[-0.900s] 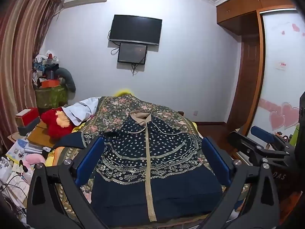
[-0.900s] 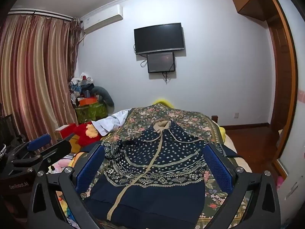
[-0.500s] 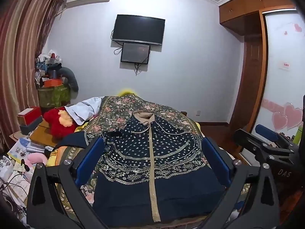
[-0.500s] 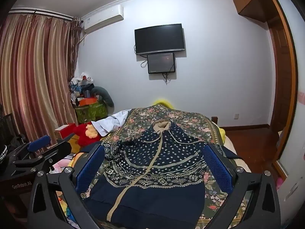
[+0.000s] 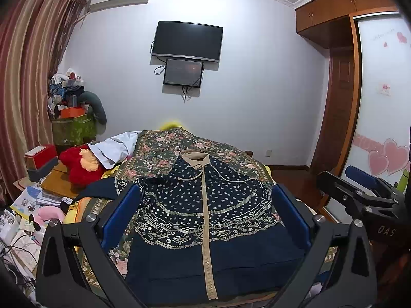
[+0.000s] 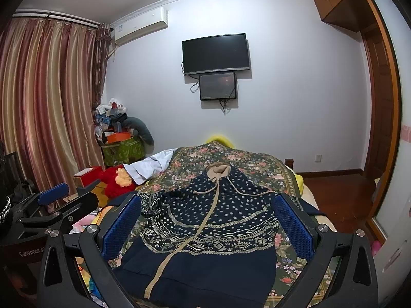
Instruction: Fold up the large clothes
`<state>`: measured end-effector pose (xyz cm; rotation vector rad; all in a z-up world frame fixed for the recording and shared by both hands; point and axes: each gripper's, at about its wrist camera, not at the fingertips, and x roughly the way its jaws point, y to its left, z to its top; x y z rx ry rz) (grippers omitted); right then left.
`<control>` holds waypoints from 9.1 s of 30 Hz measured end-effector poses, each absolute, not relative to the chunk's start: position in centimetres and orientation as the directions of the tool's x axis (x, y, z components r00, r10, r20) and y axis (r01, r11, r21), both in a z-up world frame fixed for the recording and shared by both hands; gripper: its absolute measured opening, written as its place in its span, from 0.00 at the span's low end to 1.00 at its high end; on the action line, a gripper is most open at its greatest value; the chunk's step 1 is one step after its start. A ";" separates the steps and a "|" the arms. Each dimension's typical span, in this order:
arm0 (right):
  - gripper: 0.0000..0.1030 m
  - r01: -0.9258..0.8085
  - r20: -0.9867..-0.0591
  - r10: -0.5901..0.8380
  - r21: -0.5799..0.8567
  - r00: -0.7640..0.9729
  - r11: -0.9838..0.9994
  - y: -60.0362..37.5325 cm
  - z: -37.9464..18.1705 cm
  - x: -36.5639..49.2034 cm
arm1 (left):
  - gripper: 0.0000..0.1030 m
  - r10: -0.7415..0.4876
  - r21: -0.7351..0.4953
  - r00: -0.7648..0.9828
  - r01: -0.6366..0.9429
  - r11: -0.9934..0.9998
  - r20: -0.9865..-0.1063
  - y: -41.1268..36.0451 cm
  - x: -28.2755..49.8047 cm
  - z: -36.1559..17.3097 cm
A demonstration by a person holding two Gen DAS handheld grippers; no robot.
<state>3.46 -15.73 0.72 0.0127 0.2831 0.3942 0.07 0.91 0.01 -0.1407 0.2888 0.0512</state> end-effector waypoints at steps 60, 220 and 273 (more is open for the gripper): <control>1.00 -0.384 -0.281 0.388 0.072 0.878 0.921 -15.6 0.7 4.0 | 1.00 0.030 -0.117 0.960 -0.065 0.991 -0.277 1.1 0.5 -0.2; 0.10 -0.608 -0.789 0.489 0.191 0.372 0.770 3.1 -17.1 42.7 | 0.48 0.123 -0.061 0.488 -0.345 0.937 -0.864 24.1 35.1 -22.1; 0.67 -0.262 -0.820 0.096 -0.068 0.565 0.963 -21.2 -15.0 41.5 | 0.73 0.334 0.294 0.391 -0.159 0.942 -0.858 18.3 35.1 -24.8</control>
